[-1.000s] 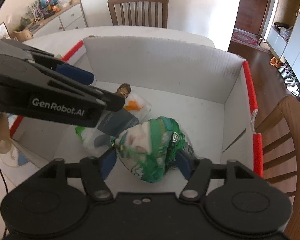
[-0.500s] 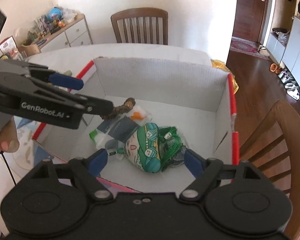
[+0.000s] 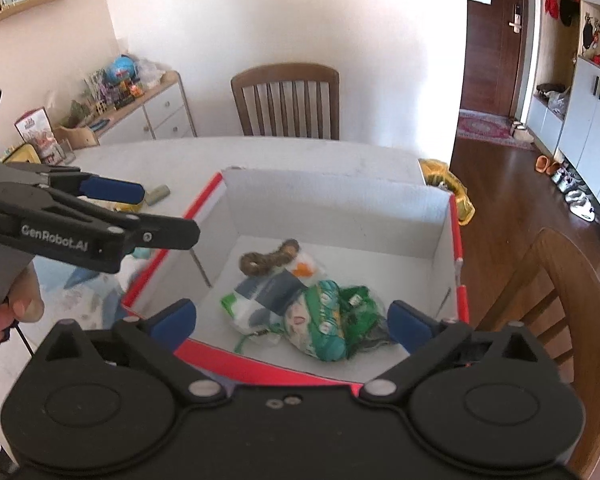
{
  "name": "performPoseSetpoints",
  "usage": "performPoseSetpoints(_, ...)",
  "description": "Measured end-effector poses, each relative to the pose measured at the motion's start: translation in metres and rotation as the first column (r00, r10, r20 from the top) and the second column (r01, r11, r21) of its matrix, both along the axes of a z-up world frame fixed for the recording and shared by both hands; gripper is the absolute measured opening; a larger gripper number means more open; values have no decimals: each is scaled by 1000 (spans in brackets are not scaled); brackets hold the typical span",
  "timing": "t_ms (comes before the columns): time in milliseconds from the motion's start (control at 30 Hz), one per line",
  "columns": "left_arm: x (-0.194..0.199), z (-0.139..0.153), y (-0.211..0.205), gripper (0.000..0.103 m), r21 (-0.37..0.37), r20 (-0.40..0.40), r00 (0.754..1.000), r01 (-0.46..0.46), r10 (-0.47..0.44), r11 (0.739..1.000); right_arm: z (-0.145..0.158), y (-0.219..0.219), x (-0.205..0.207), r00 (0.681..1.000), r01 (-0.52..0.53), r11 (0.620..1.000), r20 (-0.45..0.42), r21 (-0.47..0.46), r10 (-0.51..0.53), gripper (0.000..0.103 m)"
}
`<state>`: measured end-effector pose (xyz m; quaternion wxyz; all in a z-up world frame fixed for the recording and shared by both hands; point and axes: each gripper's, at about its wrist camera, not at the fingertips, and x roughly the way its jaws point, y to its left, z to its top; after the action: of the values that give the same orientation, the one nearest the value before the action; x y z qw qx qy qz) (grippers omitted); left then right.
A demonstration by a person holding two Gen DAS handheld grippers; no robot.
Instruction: Organize objects
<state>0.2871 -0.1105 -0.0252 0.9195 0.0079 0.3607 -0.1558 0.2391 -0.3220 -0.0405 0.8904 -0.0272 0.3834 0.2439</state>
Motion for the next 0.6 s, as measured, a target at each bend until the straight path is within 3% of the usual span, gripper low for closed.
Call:
performPoseSetpoints(200,-22,14,29,103,-2,51,998,-20,20,1000,14,18,-12,1000,27,998,15,54,-28,102)
performPoseSetpoints(600,-39,19,110,103,-24,44,998,-54,55,998,32,81,-32,997,60,984,43,169,-68,102)
